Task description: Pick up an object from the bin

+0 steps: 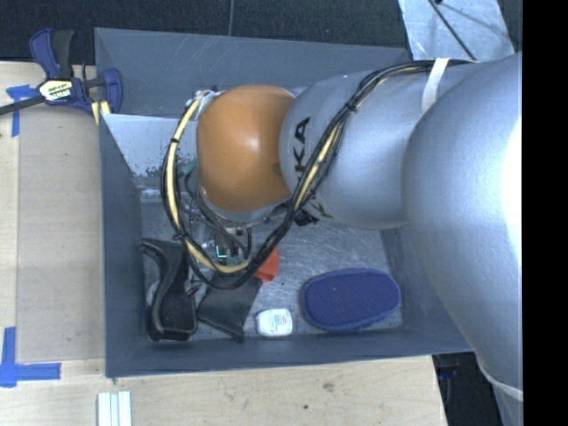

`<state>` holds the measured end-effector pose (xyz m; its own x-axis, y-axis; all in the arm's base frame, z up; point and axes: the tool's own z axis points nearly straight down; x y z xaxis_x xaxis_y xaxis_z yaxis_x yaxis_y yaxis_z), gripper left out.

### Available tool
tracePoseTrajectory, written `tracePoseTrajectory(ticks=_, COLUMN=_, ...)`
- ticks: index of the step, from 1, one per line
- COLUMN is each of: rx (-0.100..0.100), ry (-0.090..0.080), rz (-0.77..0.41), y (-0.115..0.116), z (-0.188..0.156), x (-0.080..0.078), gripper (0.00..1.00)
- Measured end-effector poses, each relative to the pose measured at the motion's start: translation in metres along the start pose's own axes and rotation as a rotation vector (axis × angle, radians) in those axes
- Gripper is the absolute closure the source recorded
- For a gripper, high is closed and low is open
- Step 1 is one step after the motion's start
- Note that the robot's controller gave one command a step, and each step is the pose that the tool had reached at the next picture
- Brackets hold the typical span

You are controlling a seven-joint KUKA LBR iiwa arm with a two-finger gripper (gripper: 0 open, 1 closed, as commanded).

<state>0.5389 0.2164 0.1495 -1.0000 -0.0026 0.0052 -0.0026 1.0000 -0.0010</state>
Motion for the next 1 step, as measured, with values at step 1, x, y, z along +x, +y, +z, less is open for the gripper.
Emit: tracePoseTrajectory(ticks=1, rx=-0.004, ry=-0.012, rz=0.087, y=-0.0008, z=0.0629, x=-0.0109, gripper=0.0)
